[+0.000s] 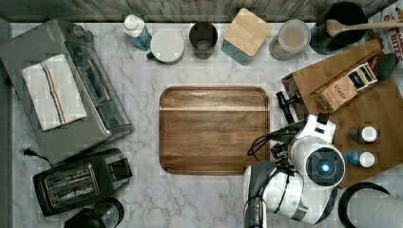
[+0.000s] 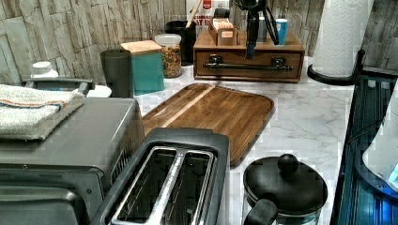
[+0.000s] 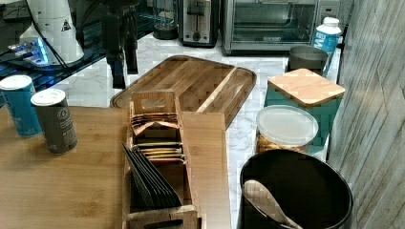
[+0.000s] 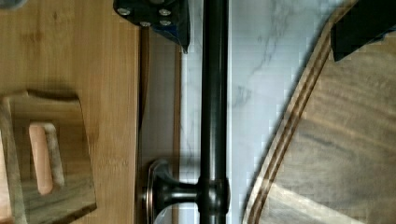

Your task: Open the drawer.

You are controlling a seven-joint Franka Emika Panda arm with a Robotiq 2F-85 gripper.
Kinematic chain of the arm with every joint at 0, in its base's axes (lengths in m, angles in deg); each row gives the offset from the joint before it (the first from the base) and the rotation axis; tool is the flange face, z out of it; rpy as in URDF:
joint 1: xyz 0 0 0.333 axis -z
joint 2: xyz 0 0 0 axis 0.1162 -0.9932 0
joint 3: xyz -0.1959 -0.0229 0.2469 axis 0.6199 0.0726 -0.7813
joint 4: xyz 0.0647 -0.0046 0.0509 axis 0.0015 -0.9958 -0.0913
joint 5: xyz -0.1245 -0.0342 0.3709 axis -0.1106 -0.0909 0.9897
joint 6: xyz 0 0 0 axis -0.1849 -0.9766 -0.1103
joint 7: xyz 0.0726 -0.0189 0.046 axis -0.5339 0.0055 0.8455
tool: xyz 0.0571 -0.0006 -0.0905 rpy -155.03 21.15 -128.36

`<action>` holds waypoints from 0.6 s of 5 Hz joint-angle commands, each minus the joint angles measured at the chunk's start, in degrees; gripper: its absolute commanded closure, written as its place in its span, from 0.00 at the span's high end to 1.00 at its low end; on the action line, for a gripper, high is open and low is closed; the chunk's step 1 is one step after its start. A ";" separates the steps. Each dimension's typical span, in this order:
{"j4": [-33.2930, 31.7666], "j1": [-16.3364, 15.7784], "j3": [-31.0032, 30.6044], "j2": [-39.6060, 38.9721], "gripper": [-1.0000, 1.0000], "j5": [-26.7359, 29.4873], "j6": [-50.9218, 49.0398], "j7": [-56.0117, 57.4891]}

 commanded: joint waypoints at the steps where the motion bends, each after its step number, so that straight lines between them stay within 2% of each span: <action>1: 3.49 0.28 0.16 -9.39 1.00 7.12 5.95 5.22; 2: 2.90 0.03 0.30 -10.02 1.00 5.39 8.33 2.82; 3: 3.95 -0.02 -0.18 -11.04 1.00 6.20 7.26 3.45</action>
